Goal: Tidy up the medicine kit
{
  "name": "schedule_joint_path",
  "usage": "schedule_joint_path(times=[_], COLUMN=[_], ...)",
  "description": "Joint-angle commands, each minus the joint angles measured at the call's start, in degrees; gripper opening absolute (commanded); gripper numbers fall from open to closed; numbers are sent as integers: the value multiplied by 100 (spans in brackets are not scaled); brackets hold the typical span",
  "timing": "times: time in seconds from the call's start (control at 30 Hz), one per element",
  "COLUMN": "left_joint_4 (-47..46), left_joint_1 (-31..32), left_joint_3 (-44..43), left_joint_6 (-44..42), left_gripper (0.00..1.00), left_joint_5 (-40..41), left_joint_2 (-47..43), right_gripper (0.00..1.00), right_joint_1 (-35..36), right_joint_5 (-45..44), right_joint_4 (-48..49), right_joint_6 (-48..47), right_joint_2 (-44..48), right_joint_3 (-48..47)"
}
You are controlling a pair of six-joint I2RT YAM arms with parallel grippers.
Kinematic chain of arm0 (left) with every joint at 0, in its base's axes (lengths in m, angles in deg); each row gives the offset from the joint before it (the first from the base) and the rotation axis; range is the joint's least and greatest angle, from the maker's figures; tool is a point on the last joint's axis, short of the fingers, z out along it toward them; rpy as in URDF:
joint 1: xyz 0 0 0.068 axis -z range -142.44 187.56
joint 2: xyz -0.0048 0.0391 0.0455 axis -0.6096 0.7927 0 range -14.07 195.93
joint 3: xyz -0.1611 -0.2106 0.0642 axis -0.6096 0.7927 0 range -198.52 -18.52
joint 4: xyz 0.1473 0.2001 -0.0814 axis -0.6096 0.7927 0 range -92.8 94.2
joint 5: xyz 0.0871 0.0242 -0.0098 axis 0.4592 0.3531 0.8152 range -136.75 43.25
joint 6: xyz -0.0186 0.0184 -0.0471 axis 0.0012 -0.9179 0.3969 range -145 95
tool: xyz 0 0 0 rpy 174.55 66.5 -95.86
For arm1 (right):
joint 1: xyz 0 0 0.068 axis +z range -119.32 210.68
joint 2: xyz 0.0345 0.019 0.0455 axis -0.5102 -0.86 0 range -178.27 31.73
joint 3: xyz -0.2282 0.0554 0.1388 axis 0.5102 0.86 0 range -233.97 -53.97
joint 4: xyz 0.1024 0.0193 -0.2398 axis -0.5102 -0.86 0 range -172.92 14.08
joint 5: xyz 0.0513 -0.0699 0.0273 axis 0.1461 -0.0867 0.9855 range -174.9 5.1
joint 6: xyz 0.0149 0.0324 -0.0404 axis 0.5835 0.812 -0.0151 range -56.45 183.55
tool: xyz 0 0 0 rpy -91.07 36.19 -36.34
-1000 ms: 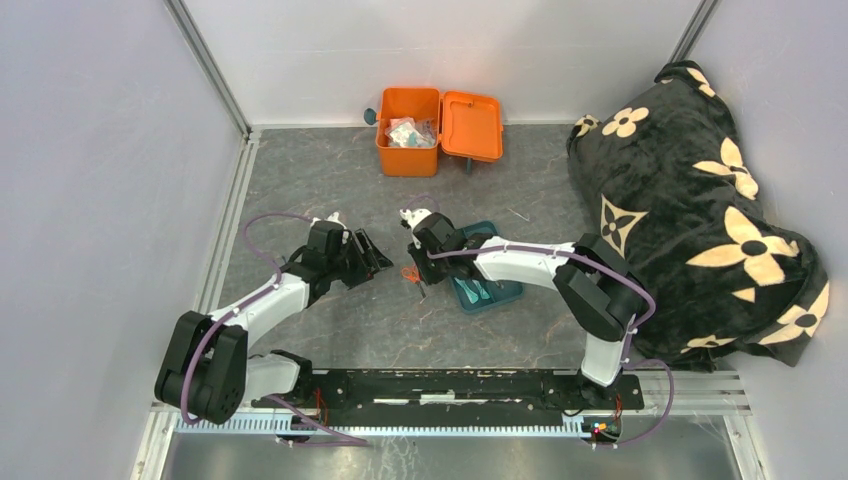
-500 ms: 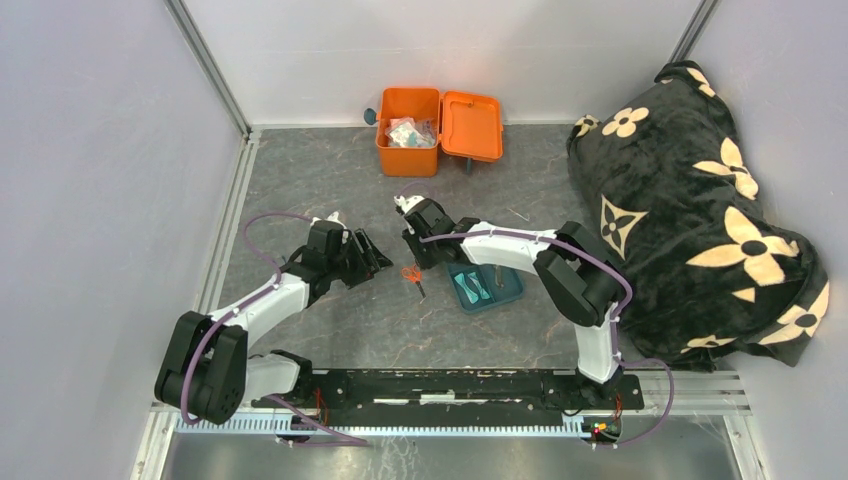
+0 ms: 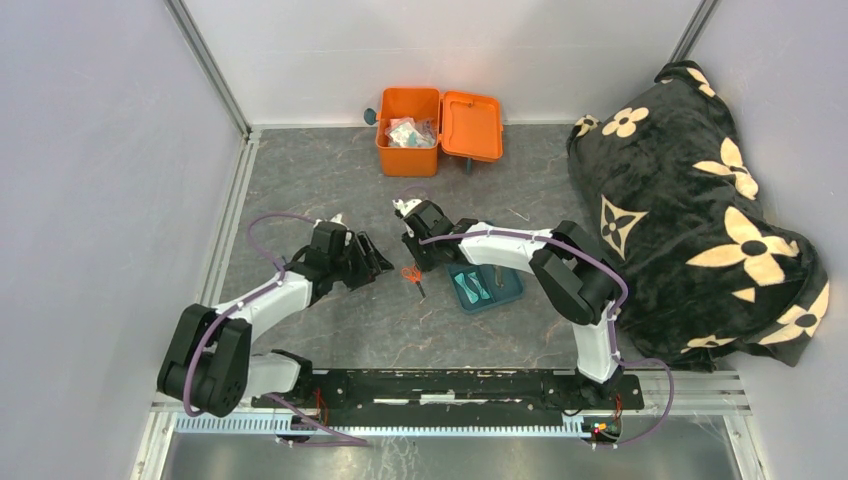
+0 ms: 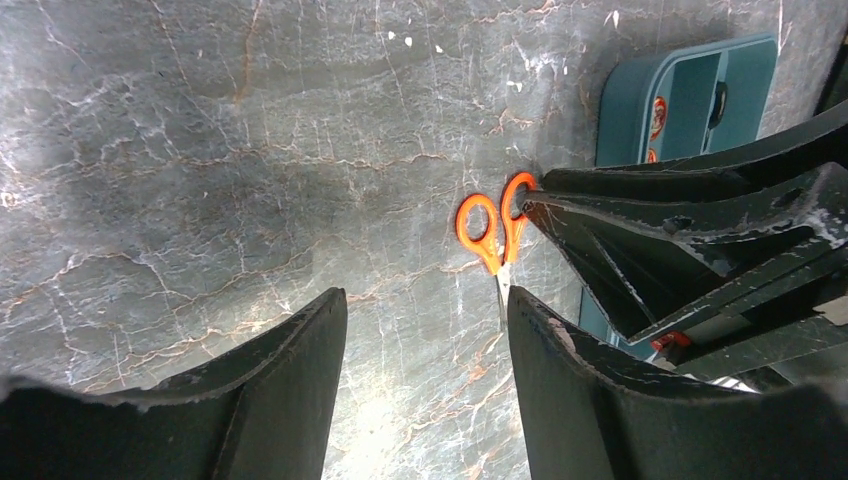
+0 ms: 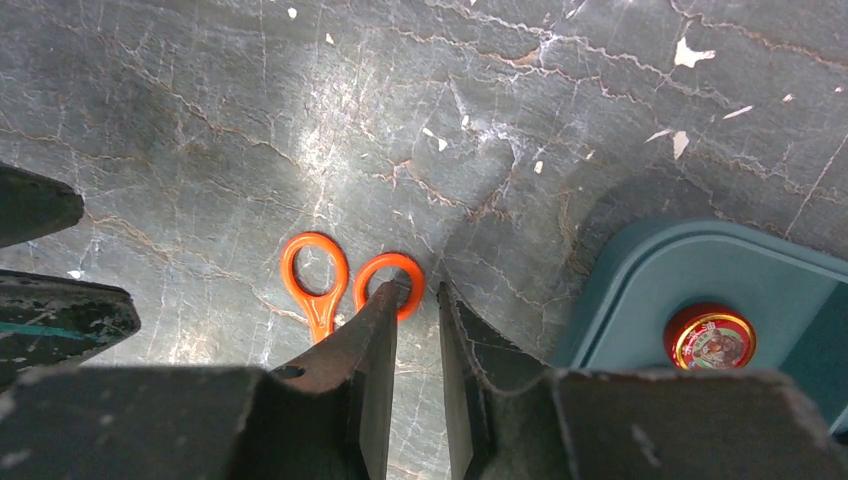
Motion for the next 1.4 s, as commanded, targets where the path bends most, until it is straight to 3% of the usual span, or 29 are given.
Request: schedule_joint_path(times=[0.0,0.23,0.67,0.97,1.37], left_joint_4=[-153,-301,-870,-1271,-1278], left_joint_1=[101,378,804,1017,1055], left_joint_3=[-48,-125,-217,-248,-426], left_joint_6=[-58,15,203,432,498], left_gripper=[66,65,56,52,14], left_joint_5=[-29,52,63,69,133], left_joint_2=[145,500,1244,1686,1817], right_gripper=[27,0,0,0,0], right_joint_1=[17,-2,-548,-665,-675], right_joint_5=[-91,-165,1187,1512,1389], right_joint_4=[-92,110,1721,1929,1858], right_joint_6=[-90,2,1053,1179,1090], right_joint_2=[-197,-58,524,484,630], right_joint_3=[7,522,2004,2152,2134])
